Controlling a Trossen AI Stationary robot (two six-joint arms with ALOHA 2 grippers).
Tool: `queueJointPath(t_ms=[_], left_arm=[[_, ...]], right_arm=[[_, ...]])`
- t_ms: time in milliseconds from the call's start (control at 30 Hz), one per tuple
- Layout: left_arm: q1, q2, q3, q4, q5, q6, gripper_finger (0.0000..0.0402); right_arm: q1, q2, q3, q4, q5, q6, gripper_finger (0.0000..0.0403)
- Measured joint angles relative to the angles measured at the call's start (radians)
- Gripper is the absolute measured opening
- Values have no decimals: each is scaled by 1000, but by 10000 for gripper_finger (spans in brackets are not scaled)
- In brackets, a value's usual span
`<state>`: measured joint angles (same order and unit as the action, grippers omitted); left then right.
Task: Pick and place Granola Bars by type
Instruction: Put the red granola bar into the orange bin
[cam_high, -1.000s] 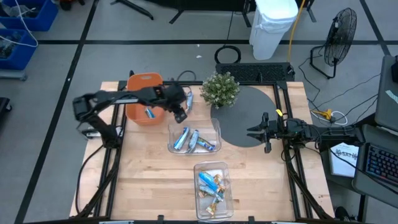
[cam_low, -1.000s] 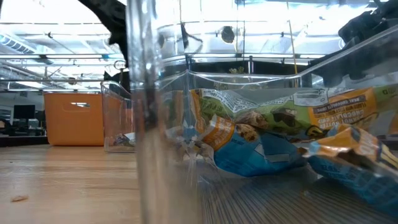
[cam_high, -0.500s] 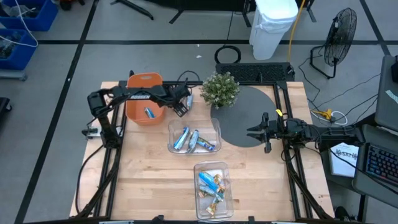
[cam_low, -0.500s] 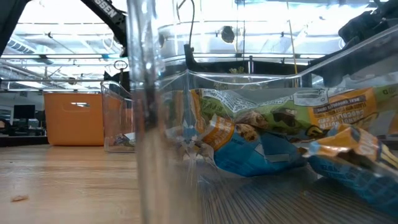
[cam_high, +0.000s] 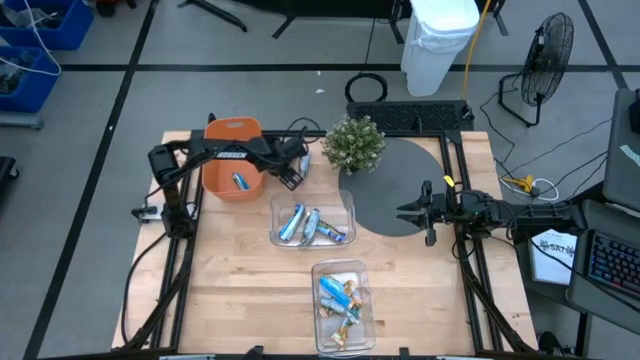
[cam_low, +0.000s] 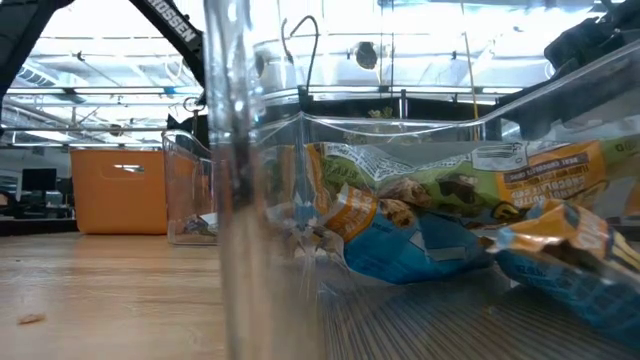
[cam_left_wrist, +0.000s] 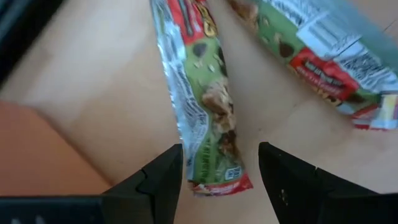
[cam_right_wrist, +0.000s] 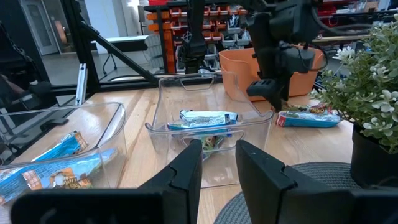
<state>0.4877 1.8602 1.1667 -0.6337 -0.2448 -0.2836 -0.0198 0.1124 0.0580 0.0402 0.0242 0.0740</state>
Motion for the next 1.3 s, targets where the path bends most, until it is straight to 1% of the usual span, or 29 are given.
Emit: queueJointPath(t_ms=[233, 567, 667, 800, 1133, 1300], left_arm=[[-5, 50, 2, 8, 4, -1, 214], [-13, 41, 0, -10, 5, -10, 214], [-17, 41, 0, -23, 7, -10, 207], [-19, 41, 0, -27, 8, -10, 171], [-19, 41, -1, -29, -2, 51, 42], [-35, 28, -3, -26, -96, 53, 30]], right_arm=[[0, 0, 0, 0, 0, 0, 89], [0, 0, 0, 0, 0, 0, 89], [0, 0, 0, 0, 0, 0, 89], [0, 0, 0, 0, 0, 0, 89], [0, 0, 0, 0, 0, 0, 89], [0, 0, 0, 0, 0, 0, 89]])
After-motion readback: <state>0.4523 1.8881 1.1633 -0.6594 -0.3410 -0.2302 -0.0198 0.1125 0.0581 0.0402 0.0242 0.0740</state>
